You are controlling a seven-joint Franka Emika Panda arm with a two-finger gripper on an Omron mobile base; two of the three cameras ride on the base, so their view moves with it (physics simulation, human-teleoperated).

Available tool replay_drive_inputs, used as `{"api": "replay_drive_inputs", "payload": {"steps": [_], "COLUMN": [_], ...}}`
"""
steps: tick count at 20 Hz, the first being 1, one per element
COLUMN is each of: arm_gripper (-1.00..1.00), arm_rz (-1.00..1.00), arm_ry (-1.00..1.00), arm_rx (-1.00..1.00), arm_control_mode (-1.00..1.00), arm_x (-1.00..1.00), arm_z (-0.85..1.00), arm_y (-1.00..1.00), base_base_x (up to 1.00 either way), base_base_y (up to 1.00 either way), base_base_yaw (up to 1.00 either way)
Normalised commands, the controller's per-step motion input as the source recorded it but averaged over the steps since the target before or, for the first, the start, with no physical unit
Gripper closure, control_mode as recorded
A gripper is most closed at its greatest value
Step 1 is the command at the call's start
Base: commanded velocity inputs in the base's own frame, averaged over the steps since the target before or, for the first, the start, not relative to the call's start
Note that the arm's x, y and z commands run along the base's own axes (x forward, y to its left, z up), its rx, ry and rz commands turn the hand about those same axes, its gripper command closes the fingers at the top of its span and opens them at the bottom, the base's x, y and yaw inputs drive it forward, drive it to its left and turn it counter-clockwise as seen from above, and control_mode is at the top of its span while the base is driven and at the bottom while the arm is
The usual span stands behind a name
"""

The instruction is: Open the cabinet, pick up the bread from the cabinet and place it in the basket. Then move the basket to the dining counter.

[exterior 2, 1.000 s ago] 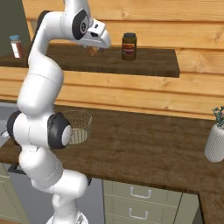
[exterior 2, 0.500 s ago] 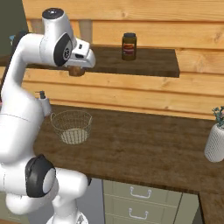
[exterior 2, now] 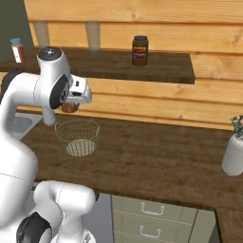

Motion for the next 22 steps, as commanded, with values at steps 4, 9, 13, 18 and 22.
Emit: {"api": "replay_drive_inputs", "payload": {"steps": [4,9,13,18,22], "arm_gripper": [1.00,1.00,1.00,1.00,1.00], "arm_rz": [0.01,0.00,0.00,0.00,-0.02], "arm_ry": [0.10,0.19,0.10,0.06,0.12], "arm_rx": [0.00,0.00,0.00,0.00,0.00], "arm_control_mode": [-1.00,-1.00,-1.00,-1.00,-1.00], "arm_x": [-0.05,0.19,0.31,0.42,0.52], "arm_z": [-0.60,-0.79,-0.51,-0.22,-0.37], "arm_y": [0.40,0.38,0.26,0.10,0.04], "base_base_x": [0.00,0.00,0.00,0.00,0.00], "base_base_y": [0.00,0.00,0.00,0.00,0.00], "base_base_yaw": [0.00,0.00,0.00,0.00,0.00]}}
